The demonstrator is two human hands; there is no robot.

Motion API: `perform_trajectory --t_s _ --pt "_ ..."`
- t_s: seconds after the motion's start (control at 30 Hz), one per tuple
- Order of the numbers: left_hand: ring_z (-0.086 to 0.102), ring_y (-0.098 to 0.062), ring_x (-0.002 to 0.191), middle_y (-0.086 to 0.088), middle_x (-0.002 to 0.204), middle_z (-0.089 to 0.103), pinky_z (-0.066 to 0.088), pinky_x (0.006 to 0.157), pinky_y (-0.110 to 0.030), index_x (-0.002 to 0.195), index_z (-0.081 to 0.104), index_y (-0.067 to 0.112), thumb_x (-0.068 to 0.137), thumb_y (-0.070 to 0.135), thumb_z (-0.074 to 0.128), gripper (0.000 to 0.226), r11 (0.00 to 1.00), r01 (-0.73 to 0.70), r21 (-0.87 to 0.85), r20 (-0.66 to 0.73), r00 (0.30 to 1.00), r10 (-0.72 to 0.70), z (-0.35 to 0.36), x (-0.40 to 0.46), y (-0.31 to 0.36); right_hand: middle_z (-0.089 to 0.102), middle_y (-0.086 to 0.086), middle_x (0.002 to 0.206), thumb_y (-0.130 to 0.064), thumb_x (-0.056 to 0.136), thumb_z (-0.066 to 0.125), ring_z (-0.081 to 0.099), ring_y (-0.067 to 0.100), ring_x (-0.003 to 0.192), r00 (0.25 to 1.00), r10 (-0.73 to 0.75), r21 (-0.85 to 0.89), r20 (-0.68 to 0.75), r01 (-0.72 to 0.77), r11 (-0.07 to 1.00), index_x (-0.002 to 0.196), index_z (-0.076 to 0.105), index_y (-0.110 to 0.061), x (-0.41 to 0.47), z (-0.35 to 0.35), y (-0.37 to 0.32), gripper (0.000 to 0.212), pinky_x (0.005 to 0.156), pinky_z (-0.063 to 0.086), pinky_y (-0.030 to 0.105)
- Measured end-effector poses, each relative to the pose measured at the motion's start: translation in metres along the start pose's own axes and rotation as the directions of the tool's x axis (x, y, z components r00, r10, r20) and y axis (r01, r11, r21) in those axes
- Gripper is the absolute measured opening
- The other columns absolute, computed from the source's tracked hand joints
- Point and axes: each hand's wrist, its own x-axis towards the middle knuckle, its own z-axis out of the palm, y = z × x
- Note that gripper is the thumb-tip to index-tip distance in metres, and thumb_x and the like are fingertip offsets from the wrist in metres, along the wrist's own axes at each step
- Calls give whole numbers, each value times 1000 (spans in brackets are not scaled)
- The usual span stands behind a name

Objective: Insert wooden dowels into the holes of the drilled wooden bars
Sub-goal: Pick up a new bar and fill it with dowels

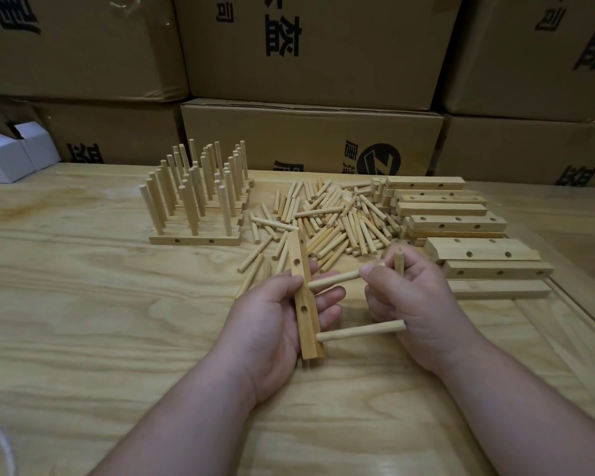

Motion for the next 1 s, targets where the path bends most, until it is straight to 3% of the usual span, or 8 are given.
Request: perform_trajectory --t_s 0.07,0.13,0.23,0.4,0.5,0.7,0.87,1.0 --pt "78 -29 83 -21 102 77 65 68 -36 120 64 1 106 13 36 33 1000 10 -2 9 1000 -10 0 0 0 35 -1 51 -46 78 77 30 10 42 999 23 55 27 -24 998 82 56 -6 -1 3 -3 45 42 30 20" --pt "78 -30 82 -21 100 77 65 66 -35 120 64 1 106 14 35 35 1000 18 -6 16 1000 -18 0 -1 1 33 3 53 -71 79 59 28 12 42 997 73 201 20 -75 977 87 59 -2 0 0 -4 69 43 25 21" --pt "78 -28 77 -23 101 76 63 58 -30 124 61 1 107 16 31 37 1000 26 -5 35 999 -26 0 -1 2 34 6 60 -49 94 36 28 14 45 993 109 347 -51 -85 934 76 53 -14 4 -5 -2 43 47 22 25" --pt "71 -24 59 -25 95 76 54 48 -26 140 45 15 106 14 29 38 1000 -7 23 82 997 5 -1 -4 2 61 -6 63 -26 96 57 55 7 54 955 37 26 -296 -31 999 77 75 -23 8 -1 3 26 52 45 25" --pt "66 -21 52 -20 84 76 46 40 -23 126 54 22 103 12 32 33 991 -71 110 86 994 62 -1 -5 -1 61 -11 66 -30 97 61 50 3 57 956 1 -13 -294 -5 1000 90 78 -27 6 -2 2 19 59 44 24" --pt "65 -22 49 -15 76 73 43 36 -23 133 54 17 101 9 38 36 981 -120 153 66 992 111 -2 -3 -4 67 5 74 -31 83 67 54 12 62 971 -26 107 -240 53 993 91 76 -18 2 0 -5 17 58 48 21" --pt "65 -23 49 -19 79 73 43 36 -23 128 54 18 102 8 40 32 979 -123 161 51 992 116 -1 -3 -5 71 7 76 -21 91 61 54 12 59 960 -25 152 -278 70 986 95 72 -13 3 -2 -6 15 54 48 21" --pt "64 -23 49 -21 84 73 43 36 -24 122 57 20 101 8 42 29 980 -120 156 37 993 116 -1 -2 -5 74 11 83 -17 96 61 54 13 61 960 -56 56 -274 74 996 101 74 -14 3 -3 -3 14 60 46 24"
